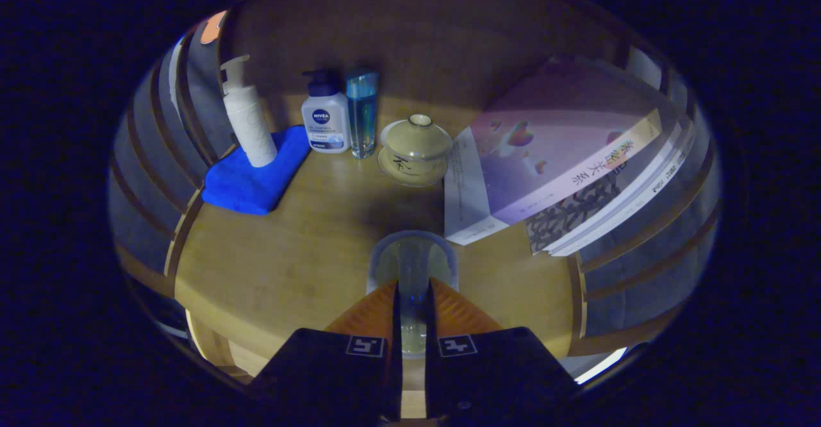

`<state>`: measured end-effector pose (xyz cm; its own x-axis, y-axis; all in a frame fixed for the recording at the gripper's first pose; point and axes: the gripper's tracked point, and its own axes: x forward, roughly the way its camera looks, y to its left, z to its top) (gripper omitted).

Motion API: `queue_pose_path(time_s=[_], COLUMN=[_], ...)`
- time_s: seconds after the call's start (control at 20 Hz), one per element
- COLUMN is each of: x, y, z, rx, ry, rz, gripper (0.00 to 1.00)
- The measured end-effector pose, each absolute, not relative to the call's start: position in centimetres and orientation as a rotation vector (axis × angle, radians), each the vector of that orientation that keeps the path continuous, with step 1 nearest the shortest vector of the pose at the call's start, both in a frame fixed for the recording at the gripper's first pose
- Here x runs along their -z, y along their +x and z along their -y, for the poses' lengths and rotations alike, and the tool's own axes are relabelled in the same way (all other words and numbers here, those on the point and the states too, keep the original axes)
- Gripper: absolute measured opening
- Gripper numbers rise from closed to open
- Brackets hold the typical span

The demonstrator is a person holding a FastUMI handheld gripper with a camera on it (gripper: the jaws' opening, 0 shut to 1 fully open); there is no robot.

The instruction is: Pull open the drawer, take out the items inside it, and place them on the countertop above the cabinet.

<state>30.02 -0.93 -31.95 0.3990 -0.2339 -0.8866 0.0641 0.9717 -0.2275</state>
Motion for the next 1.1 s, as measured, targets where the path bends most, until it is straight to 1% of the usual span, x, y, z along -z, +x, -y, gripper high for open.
queue_pose_path(time_s=[0.05, 0.15, 0.3, 0.55, 0.75, 1.1], x=[31.8, 31.6, 30.9, 28.6, 27.5, 24.8], y=[30.0, 30.2, 29.7, 26.4, 22.0, 14.2], z=[0.9, 0.2, -0.3, -1.5, -3.5, -6.2], rx=[0.179, 0.154, 0.156, 0.109, 0.028, -0.079], ry=[-0.183, -0.174, -0.135, -0.113, -0.089, -0.029], rz=[-1.147, -1.136, -1.114, -1.065, -1.026, -0.909], gripper=[0.17, 0.26, 0.38, 0.59, 0.66, 0.69])
